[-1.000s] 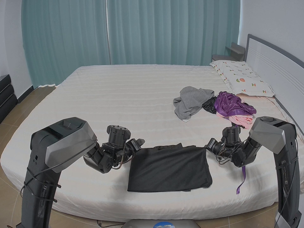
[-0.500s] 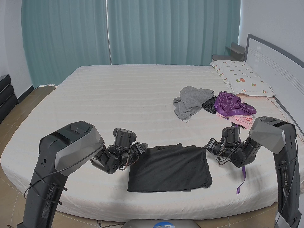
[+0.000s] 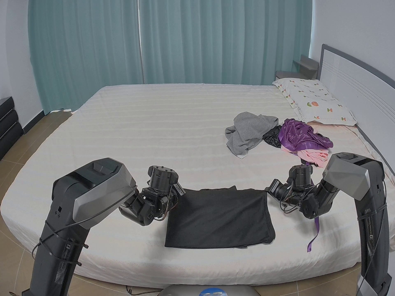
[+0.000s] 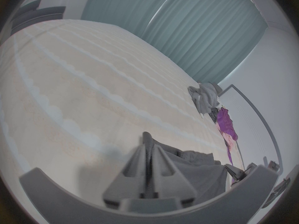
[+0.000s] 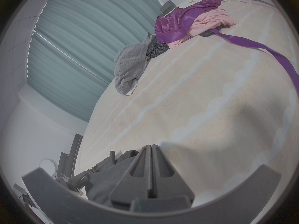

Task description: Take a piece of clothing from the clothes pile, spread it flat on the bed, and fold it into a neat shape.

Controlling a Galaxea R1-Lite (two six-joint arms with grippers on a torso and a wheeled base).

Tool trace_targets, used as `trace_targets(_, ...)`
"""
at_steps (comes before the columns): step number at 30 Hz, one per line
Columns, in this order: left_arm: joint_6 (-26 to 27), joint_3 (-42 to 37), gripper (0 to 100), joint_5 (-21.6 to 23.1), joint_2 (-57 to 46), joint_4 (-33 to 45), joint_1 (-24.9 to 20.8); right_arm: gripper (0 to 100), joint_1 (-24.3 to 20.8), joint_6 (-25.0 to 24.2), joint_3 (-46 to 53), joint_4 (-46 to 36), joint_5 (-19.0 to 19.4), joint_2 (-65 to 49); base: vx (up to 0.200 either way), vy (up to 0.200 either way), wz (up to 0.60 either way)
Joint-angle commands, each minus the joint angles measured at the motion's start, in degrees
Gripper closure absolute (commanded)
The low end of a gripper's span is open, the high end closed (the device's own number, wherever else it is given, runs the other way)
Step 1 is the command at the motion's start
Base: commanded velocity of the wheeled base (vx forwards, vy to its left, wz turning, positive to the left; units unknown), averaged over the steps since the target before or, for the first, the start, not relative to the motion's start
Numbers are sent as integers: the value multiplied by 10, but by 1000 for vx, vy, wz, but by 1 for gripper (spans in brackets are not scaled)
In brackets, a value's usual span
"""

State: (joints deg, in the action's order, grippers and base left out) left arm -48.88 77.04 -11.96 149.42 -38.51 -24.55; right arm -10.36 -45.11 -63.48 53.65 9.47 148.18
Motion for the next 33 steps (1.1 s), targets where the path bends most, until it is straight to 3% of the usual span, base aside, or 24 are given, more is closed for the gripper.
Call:
trace_targets(1, -7, -1, 100, -11, 0, -10, 4, 100, 1, -1, -7, 1, 0, 4, 0, 0, 0)
trace_targets(22, -8, -17, 100, -43, 0, -19, 8, 100, -20, 3, -64, 9, -24, 35, 0, 0, 0)
trace_targets(23, -8, -17, 0, -43, 0, -19, 8, 100, -22, 3, -63, 9, -24, 35, 0, 0, 0)
trace_targets(24, -8, -17, 0, -43, 0, -19, 8, 100, -22, 3, -63, 10, -24, 35, 0, 0, 0)
trace_targets(25, -9, -17, 0, -43, 0, -19, 8, 0, -24, 2, -60, 10, -24, 34, 0, 0, 0)
trace_targets(30, -21, -18, 0, -43, -4, -20, 9, 0, -19, -5, -30, 41, -22, 19, 0, 0, 0)
trace_targets(33, -53, -29, 0, -43, -14, -20, 21, 0, -8, -34, 50, 90, -9, -30, 0, 0, 0)
